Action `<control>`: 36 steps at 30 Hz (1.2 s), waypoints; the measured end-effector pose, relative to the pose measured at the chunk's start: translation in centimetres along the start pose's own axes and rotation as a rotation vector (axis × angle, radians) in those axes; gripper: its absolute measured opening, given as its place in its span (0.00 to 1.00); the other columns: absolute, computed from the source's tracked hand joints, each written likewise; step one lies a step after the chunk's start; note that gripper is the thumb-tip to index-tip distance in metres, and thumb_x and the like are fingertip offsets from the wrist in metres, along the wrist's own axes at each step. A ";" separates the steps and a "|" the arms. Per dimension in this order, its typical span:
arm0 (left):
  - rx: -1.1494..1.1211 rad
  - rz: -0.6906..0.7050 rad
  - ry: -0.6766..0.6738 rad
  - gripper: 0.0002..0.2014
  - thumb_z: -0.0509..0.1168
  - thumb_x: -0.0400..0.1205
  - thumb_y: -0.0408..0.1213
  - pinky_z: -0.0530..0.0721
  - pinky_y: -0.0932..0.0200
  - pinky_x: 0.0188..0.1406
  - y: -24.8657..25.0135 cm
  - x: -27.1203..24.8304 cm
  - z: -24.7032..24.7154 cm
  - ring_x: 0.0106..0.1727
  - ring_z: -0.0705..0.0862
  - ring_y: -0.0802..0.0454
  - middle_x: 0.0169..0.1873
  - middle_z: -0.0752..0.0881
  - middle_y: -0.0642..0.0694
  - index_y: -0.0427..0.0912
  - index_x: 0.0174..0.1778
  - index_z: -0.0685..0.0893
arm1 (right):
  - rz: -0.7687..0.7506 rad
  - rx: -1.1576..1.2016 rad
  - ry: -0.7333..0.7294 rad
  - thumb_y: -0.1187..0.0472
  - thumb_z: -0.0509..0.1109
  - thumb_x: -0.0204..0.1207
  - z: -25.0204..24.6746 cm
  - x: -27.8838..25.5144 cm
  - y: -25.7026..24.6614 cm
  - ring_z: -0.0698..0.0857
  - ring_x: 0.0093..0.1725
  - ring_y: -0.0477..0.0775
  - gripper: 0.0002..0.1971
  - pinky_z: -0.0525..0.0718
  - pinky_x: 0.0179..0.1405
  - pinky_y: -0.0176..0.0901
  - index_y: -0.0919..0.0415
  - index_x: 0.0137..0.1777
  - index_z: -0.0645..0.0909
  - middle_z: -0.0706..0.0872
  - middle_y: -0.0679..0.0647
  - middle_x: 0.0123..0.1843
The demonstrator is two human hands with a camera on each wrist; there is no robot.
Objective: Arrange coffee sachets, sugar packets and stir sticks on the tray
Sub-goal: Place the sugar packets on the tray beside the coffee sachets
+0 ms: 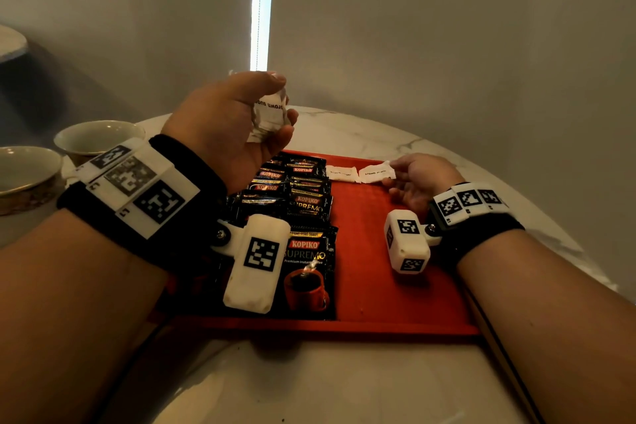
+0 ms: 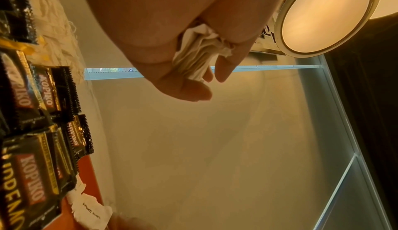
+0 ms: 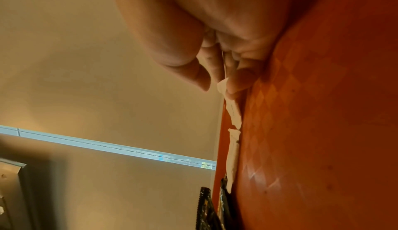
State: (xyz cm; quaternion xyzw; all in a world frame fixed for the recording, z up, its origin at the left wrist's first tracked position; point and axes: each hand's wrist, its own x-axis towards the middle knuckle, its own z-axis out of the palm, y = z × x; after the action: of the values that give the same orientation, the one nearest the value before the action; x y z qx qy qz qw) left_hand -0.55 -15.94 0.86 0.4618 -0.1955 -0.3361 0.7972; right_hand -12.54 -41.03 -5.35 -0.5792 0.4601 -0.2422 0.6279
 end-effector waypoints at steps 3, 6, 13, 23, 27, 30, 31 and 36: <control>0.001 -0.011 0.000 0.08 0.69 0.83 0.40 0.82 0.66 0.26 0.1 0.0 0.0 0.36 0.85 0.54 0.44 0.82 0.43 0.40 0.52 0.81 | -0.006 -0.045 0.017 0.62 0.65 0.83 -0.2 0.1 -0.1 0.82 0.28 0.49 0.11 0.76 0.17 0.38 0.67 0.59 0.84 0.93 0.63 0.52; -0.001 -0.011 0.000 0.07 0.69 0.83 0.40 0.82 0.66 0.26 0.1 0.0 0.0 0.36 0.84 0.54 0.43 0.82 0.44 0.40 0.51 0.81 | -0.013 -0.060 0.029 0.61 0.66 0.82 -0.1 0.1 -0.1 0.82 0.27 0.49 0.11 0.74 0.17 0.38 0.66 0.58 0.85 0.94 0.62 0.49; -0.009 -0.015 0.008 0.10 0.69 0.83 0.40 0.82 0.66 0.26 0.1 -0.1 0.1 0.36 0.85 0.54 0.44 0.82 0.43 0.39 0.55 0.80 | -0.006 -0.070 0.041 0.59 0.68 0.82 -0.1 -0.1 0.0 0.80 0.27 0.49 0.07 0.72 0.19 0.39 0.62 0.47 0.83 0.87 0.55 0.36; -0.083 -0.011 -0.055 0.08 0.67 0.82 0.39 0.84 0.63 0.31 0.2 -0.4 0.0 0.40 0.83 0.51 0.47 0.79 0.42 0.40 0.52 0.80 | -0.061 0.024 0.053 0.59 0.69 0.82 0.2 -0.1 -0.1 0.83 0.37 0.54 0.08 0.80 0.22 0.41 0.62 0.56 0.80 0.80 0.59 0.50; -0.107 -0.001 -0.070 0.07 0.61 0.83 0.37 0.86 0.63 0.35 0.4 -0.7 0.1 0.44 0.82 0.48 0.51 0.77 0.41 0.39 0.52 0.81 | -0.043 0.060 -0.002 0.59 0.68 0.83 0.4 0.0 0.0 0.84 0.39 0.57 0.12 0.84 0.24 0.42 0.64 0.62 0.78 0.79 0.63 0.53; -0.127 0.021 -0.044 0.11 0.56 0.83 0.32 0.88 0.61 0.37 0.3 -0.7 0.3 0.48 0.84 0.43 0.59 0.78 0.36 0.37 0.52 0.83 | -0.047 0.058 0.004 0.58 0.68 0.83 0.3 0.0 0.0 0.84 0.41 0.57 0.13 0.84 0.25 0.43 0.63 0.63 0.79 0.81 0.63 0.53; -0.126 0.025 -0.037 0.12 0.55 0.83 0.31 0.89 0.61 0.39 0.3 -0.7 0.4 0.49 0.85 0.42 0.60 0.78 0.34 0.37 0.53 0.83 | -0.055 0.051 0.011 0.57 0.69 0.83 0.3 -0.1 -0.1 0.84 0.42 0.57 0.13 0.84 0.26 0.43 0.63 0.62 0.80 0.82 0.63 0.53; -0.061 0.008 -0.114 0.14 0.55 0.84 0.28 0.92 0.49 0.47 -0.2 -0.3 0.2 0.58 0.88 0.35 0.64 0.82 0.33 0.39 0.58 0.84 | -0.155 0.150 -0.039 0.57 0.68 0.83 0.9 -1.2 -1.5 0.83 0.37 0.51 0.08 0.80 0.26 0.40 0.60 0.56 0.82 0.85 0.56 0.47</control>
State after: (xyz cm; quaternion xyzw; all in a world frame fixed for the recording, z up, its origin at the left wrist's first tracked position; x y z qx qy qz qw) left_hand -0.99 -15.89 0.79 0.4164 -0.2322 -0.3648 0.7998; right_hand -12.02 -39.90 -3.64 -0.5691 0.3823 -0.3126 0.6575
